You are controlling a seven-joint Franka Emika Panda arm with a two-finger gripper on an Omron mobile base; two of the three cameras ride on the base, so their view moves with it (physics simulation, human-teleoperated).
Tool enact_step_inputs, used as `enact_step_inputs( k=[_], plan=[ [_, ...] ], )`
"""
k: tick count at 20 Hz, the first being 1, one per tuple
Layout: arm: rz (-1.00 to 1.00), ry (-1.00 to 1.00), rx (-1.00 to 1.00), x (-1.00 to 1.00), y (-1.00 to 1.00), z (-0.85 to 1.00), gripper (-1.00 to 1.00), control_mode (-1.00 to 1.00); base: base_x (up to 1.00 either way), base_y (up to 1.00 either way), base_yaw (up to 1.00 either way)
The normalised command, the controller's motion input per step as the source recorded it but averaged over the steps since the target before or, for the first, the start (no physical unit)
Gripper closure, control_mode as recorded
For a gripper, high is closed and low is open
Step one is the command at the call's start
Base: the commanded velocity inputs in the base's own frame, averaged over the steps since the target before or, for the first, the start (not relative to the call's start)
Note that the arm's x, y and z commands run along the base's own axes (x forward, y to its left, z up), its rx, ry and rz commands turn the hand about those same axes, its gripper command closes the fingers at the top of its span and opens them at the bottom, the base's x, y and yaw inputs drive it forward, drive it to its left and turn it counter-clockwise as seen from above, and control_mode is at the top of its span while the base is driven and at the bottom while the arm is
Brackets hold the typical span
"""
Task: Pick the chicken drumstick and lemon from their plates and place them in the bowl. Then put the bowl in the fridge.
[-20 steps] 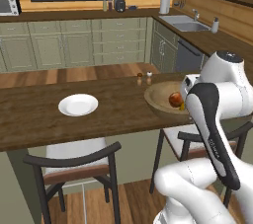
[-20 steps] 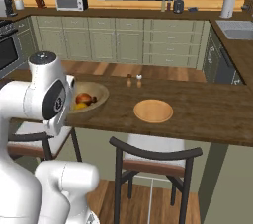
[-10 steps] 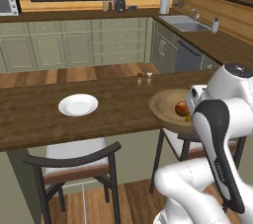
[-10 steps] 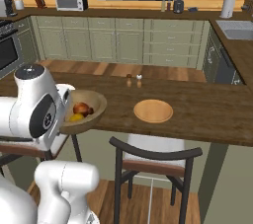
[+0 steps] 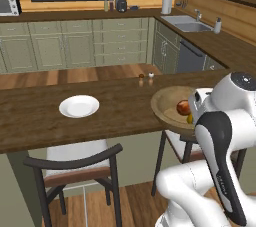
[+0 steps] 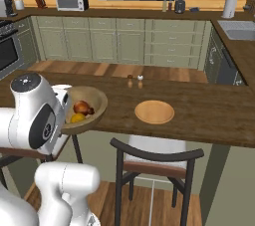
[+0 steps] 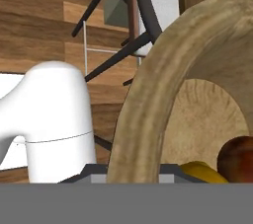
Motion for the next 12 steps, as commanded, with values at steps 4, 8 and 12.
enact_step_inputs(
  k=[4, 8, 12],
  plan=[
    [0.00, 0.00, 0.00, 0.00, 0.00, 0.00, 1.00, 1.00, -0.03, 0.00, 0.00],
    [0.00, 0.00, 0.00, 0.00, 0.00, 0.00, 1.00, 1.00, -0.50, 0.43, 0.03],
    [0.00, 0.00, 0.00, 0.00, 0.00, 0.00, 1.00, 1.00, -0.73, 0.77, 0.00]
  ],
)
